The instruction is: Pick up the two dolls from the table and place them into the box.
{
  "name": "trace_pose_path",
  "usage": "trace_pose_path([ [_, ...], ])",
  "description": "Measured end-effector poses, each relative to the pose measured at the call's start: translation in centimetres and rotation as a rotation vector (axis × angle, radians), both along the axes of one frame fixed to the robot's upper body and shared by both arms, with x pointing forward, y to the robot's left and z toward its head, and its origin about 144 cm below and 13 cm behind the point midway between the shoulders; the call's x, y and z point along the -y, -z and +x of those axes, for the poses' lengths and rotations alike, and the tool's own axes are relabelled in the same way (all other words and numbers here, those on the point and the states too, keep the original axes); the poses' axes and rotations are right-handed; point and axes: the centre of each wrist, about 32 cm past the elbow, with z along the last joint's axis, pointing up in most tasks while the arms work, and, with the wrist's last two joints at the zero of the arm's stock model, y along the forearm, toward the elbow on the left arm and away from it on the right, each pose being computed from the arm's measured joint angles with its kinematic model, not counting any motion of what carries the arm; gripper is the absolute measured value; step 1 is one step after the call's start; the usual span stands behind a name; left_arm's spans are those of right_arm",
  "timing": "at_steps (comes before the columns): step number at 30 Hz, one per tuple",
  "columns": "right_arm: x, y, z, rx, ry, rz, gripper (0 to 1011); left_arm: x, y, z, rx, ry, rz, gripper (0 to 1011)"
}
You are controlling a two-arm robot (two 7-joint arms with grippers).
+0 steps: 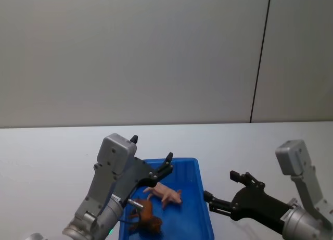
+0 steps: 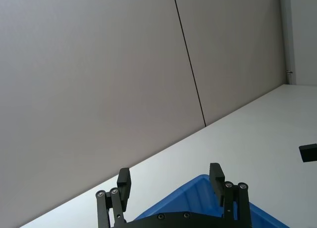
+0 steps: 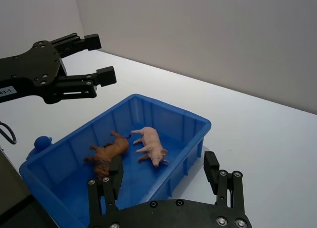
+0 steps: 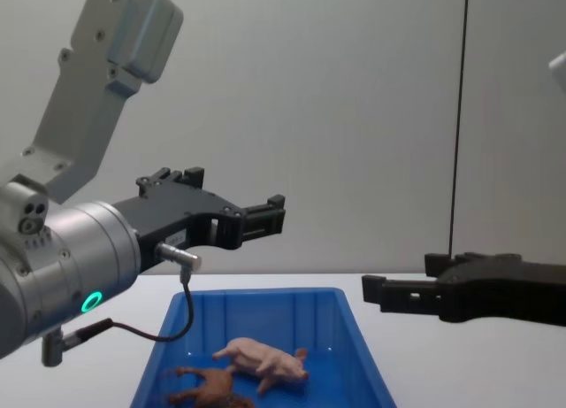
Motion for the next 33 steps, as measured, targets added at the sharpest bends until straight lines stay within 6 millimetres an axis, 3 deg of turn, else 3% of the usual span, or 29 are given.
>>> trace_pose_path([
  [14,0.9,0.1,-0.4,0.014,0.003,-0.012,1001,-1.2,0.3,-1.6,-0.041,-0.05,0.02,1001],
  [33,1.2,0.1,-0.6,0.018,0.004,-0.016,1001,-4.9,2.4,-6.7,-0.201,-0.19,0.067,1001],
])
